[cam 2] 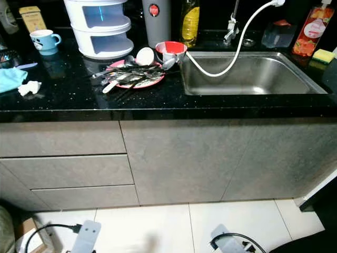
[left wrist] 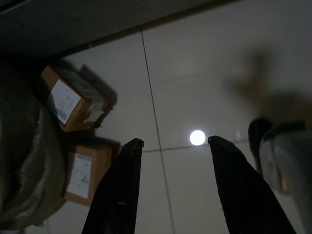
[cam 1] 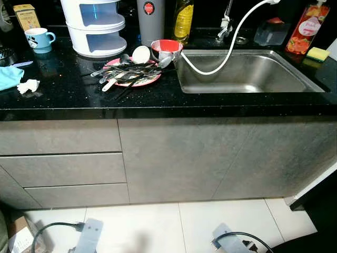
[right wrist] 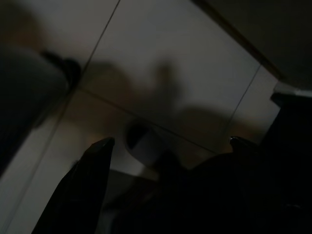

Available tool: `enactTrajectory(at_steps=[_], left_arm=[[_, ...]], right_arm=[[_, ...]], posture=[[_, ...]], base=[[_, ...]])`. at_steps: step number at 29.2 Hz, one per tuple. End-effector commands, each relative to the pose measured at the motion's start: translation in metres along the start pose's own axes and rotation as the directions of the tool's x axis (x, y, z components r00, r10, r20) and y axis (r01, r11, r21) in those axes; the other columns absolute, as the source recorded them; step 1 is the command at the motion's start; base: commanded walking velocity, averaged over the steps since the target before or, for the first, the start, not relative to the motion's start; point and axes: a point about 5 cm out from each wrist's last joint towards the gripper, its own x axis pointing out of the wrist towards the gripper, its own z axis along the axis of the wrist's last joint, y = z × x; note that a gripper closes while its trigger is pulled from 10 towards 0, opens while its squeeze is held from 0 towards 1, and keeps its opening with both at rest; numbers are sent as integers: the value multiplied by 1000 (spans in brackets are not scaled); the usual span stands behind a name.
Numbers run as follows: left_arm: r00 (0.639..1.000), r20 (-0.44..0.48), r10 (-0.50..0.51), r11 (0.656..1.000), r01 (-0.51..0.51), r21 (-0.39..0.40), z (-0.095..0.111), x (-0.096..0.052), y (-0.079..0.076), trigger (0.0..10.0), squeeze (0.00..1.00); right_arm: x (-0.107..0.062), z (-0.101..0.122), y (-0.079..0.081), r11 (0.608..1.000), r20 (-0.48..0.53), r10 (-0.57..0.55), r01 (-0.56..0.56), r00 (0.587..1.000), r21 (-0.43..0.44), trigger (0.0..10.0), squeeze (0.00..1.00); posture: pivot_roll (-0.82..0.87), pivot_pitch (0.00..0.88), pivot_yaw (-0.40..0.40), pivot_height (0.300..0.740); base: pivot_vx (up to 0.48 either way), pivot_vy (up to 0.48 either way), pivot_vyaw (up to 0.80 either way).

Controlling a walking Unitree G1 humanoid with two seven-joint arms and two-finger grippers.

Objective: Kitchen organization

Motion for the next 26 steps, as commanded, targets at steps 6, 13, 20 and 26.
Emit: enactTrajectory(at_steps=[6,13,20,26], left_arm=[[984,175,32,997,-21,-68,33,3,-6,10000,0],[881,466,84,989,-16,-148,98,-6,-8,10000,0],[830,547,113,986,-24,-167,104,-17,-1,10000,0],[830,547,110,987,-26,-160,98,-23,0,10000,0]], right_arm=[[-4,3,-3,990,111,-81,67,991,126,10000,0],[1,151,-66,880,471,-181,-71,863,469,10000,0],[-3,170,-66,785,519,-212,-172,828,596,10000,0],[-3,172,-60,790,530,-192,-191,826,583,10000,0]], posture=[[62,0,-75,740],[84,0,-91,740],[90,0,-79,740],[86,0,-71,740]], base=[[0,0,0],[0,0,0],[0,0,0],[0,0,0]])
